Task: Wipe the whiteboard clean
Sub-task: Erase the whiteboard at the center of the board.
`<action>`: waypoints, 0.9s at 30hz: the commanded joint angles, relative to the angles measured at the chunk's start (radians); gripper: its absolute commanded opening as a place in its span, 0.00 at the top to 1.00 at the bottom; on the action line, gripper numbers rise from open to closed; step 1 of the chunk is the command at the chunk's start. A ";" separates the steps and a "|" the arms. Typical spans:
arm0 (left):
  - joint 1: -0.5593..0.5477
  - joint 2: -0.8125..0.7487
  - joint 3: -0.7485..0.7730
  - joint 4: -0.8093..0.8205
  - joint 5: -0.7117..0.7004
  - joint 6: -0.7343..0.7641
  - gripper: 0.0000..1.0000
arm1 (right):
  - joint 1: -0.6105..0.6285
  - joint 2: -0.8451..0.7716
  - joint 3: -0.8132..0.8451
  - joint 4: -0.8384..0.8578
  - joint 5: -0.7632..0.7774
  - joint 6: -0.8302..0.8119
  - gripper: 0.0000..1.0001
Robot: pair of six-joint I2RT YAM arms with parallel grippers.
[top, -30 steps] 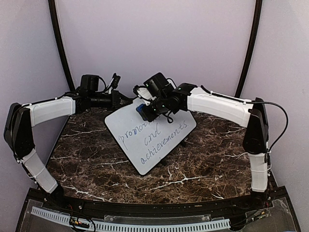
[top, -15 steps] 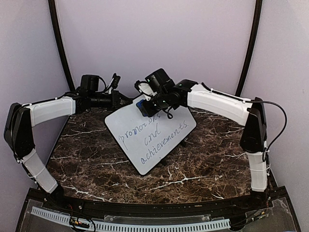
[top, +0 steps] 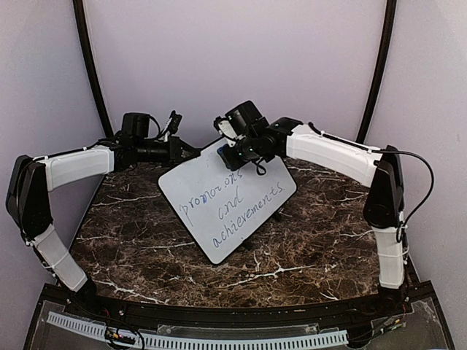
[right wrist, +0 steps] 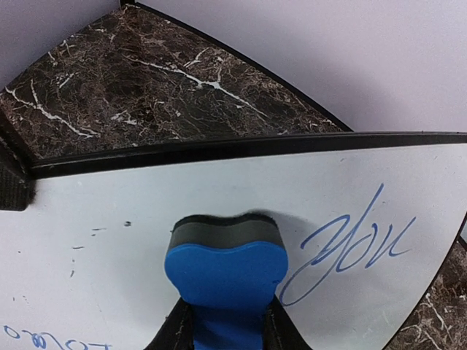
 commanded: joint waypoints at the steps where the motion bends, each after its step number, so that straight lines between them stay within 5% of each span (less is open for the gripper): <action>1: -0.046 -0.035 0.019 0.080 0.152 0.032 1.00 | 0.089 0.073 0.024 0.030 0.061 -0.028 0.73; 13: -0.046 -0.040 0.021 0.074 0.148 0.036 1.00 | 0.174 0.076 0.006 0.061 0.140 -0.023 0.73; 27: -0.046 -0.046 0.021 0.074 0.147 0.036 1.00 | 0.001 0.062 -0.031 0.074 0.219 -0.006 0.74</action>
